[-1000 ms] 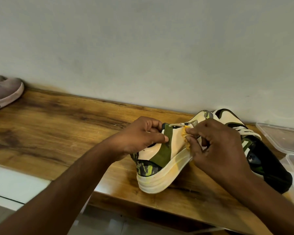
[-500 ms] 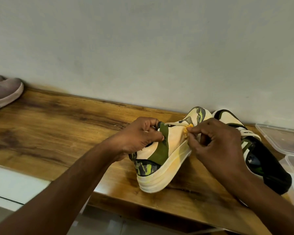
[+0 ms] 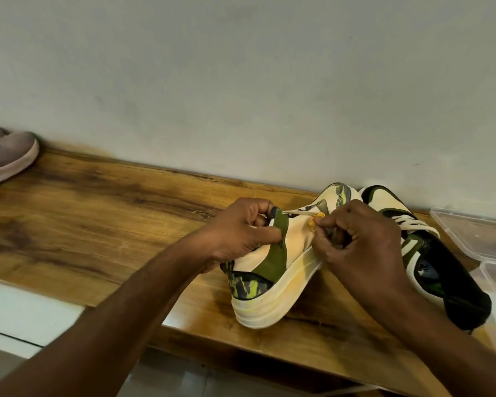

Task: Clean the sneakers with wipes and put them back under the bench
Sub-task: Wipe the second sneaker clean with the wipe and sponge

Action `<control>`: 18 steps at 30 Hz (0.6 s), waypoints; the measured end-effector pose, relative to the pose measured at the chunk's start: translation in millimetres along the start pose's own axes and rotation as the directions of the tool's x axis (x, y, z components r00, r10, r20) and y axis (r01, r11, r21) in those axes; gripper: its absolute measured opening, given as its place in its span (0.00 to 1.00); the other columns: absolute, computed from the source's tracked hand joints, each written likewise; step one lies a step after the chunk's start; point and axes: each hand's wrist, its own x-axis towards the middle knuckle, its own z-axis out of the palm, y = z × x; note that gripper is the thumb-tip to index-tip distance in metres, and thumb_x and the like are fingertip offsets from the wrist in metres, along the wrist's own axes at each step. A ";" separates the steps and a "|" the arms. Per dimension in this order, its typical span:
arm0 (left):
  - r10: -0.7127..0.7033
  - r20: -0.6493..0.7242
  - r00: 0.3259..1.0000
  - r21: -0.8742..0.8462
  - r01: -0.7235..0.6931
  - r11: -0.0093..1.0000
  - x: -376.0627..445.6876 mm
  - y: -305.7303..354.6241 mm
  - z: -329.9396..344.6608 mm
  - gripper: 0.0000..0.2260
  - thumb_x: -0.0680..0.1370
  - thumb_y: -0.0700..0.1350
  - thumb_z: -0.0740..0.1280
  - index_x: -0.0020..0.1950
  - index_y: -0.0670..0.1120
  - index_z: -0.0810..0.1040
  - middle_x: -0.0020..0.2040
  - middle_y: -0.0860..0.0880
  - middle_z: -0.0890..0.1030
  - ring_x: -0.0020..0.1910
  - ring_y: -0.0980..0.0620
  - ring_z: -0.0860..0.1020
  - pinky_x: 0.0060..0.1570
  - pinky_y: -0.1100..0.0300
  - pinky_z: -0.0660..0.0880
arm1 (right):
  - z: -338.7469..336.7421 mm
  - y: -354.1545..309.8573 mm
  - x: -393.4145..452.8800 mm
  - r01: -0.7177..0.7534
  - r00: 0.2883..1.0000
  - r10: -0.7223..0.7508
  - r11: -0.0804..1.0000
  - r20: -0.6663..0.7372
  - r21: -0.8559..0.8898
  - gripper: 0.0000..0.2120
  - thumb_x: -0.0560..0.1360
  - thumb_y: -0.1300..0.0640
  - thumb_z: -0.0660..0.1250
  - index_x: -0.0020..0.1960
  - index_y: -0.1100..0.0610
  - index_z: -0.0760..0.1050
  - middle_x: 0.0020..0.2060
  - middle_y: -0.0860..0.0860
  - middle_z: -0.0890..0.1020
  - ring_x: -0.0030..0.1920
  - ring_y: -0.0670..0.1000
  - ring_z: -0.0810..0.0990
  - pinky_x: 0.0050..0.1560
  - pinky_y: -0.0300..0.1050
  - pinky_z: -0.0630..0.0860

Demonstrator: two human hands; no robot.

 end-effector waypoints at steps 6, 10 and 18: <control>0.004 -0.091 0.996 -0.012 -0.005 1.000 1.1 -4.2 1.6 0.06 0.78 0.34 0.71 0.54 0.40 0.82 0.39 0.43 0.86 0.32 0.52 0.81 0.35 0.61 0.78 | 10.0 -28.8 -20.7 0.105 0.987 -0.120 0.985 0.108 0.140 0.07 0.70 0.63 0.79 0.47 0.57 0.87 0.42 0.46 0.82 0.40 0.43 0.79 0.40 0.27 0.74; -0.007 -0.086 0.996 -0.022 0.005 1.000 0.1 -4.2 -1.6 0.07 0.78 0.34 0.71 0.54 0.42 0.82 0.44 0.40 0.88 0.38 0.46 0.84 0.40 0.57 0.81 | 4.2 -7.9 -11.3 0.106 0.988 -0.111 0.993 0.106 0.048 0.06 0.69 0.62 0.80 0.46 0.56 0.87 0.41 0.46 0.81 0.37 0.42 0.78 0.38 0.35 0.77; -0.007 -0.100 0.995 -0.018 0.006 1.000 -0.5 -4.0 1.7 0.07 0.77 0.34 0.72 0.53 0.44 0.82 0.46 0.39 0.88 0.40 0.44 0.85 0.42 0.55 0.81 | 8.9 -22.1 -9.4 0.051 0.997 -0.057 0.993 0.049 0.106 0.10 0.72 0.62 0.78 0.52 0.54 0.88 0.45 0.45 0.84 0.42 0.40 0.81 0.43 0.27 0.77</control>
